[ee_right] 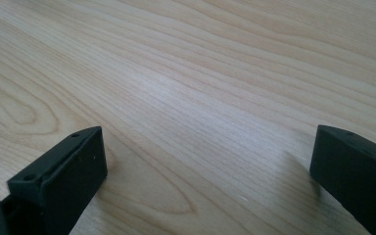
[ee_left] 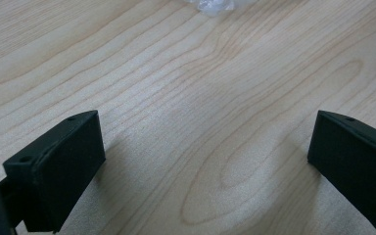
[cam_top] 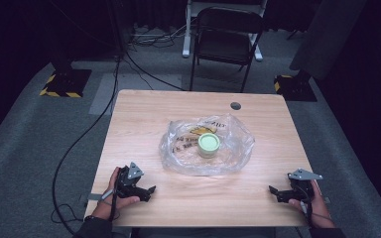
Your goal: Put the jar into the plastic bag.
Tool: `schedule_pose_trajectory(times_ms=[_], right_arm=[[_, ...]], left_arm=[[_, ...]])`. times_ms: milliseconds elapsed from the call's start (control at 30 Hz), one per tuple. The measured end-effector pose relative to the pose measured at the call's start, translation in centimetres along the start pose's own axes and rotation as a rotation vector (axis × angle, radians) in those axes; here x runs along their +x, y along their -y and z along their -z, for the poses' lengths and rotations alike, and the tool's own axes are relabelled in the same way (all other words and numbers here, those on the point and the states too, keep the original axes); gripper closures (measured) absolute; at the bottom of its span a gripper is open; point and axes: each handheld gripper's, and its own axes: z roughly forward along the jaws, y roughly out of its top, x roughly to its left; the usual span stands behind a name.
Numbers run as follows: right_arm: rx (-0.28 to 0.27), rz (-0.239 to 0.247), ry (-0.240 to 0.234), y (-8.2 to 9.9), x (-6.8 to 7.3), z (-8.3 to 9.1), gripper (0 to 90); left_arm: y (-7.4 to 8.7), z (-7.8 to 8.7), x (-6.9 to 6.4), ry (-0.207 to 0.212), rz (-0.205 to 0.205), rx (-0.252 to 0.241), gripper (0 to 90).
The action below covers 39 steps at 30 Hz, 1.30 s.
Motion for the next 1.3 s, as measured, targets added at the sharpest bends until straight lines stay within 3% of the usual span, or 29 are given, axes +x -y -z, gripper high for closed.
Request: schedule_pose_trajectory(times_ms=[367,1300], right_arm=[[0.004,-0.035,0.021,0.06,-1.07,0.03,0.3],[0.003,-0.036,0.022,0.07,-1.08,0.02,0.3]], left_arm=[[-0.02,-0.02,-0.03,-0.003,0.004,0.0,0.3],[-0.06,-0.05,0.03,0.001,-0.004,0.001,0.3]])
